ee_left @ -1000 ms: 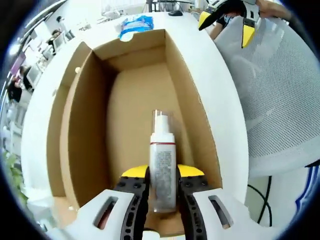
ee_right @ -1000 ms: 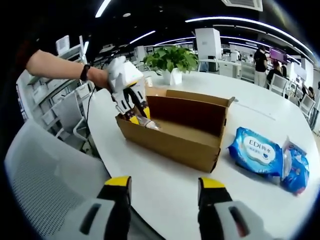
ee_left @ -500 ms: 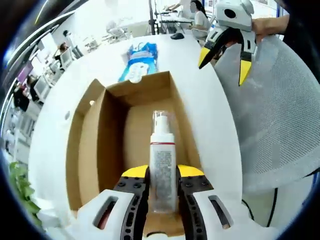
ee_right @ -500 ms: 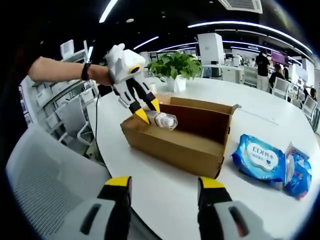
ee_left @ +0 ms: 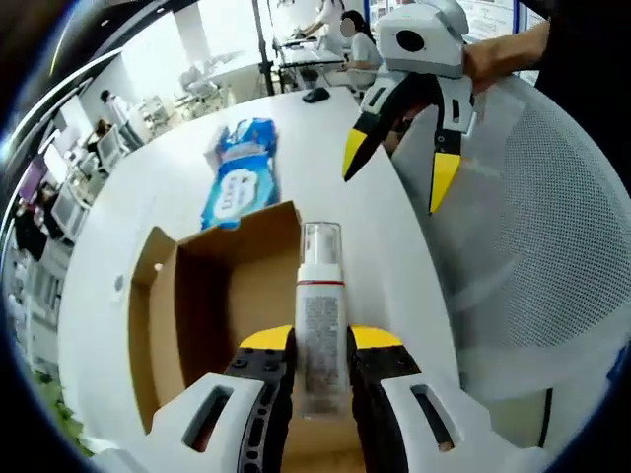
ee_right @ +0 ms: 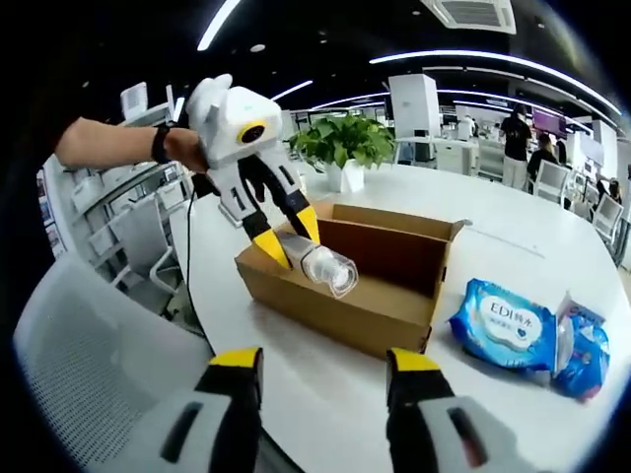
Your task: Operate the shoe box by opening the lid, removing the specified soft item, and placing it in the target area until the item is outside and the box remains undamaged.
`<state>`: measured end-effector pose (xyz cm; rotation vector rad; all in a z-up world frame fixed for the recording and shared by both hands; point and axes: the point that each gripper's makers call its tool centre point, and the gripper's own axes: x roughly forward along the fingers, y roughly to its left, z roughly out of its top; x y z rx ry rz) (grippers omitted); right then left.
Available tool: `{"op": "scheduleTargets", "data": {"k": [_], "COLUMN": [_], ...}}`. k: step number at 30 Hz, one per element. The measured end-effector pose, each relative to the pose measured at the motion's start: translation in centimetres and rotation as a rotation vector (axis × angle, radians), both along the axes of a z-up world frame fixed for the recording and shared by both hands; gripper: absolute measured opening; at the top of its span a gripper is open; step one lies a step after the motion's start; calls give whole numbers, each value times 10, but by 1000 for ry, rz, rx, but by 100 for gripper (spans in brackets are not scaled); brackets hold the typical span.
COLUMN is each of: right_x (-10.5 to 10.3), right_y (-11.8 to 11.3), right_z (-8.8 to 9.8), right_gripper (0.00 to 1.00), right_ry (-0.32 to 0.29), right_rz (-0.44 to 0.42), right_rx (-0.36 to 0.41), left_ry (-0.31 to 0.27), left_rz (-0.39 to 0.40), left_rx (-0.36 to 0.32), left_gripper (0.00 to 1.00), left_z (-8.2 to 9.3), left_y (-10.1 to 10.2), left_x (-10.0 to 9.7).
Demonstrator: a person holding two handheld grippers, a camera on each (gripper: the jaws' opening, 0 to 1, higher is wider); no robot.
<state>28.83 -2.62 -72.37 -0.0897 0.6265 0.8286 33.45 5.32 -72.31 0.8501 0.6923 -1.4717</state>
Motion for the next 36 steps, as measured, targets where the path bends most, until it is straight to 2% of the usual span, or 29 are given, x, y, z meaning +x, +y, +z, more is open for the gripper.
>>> {"op": "scheduleTargets", "data": {"k": [9, 17, 23, 30, 36], "right_x": [10, 10, 6, -6, -22], "right_y": [7, 15, 22, 27, 33], "right_z": [18, 23, 35, 42, 44], "right_gripper": [46, 44, 35, 26, 20], "right_ry": [-68, -101, -112, -102, -61], "right_rz": [24, 78, 140, 186, 277], "right_rx": [49, 92, 179, 250, 246], "left_ry": [36, 65, 102, 178, 301], "left_rz": [-47, -83, -106, -140, -166], "left_rx": [-43, -92, -134, -157, -169], "left_gripper": [19, 19, 19, 19, 19], "left_z": [13, 25, 35, 37, 40], "left_y": [-15, -28, -36, -37, -32], "left_x": [-14, -28, -39, -53, -67]}}
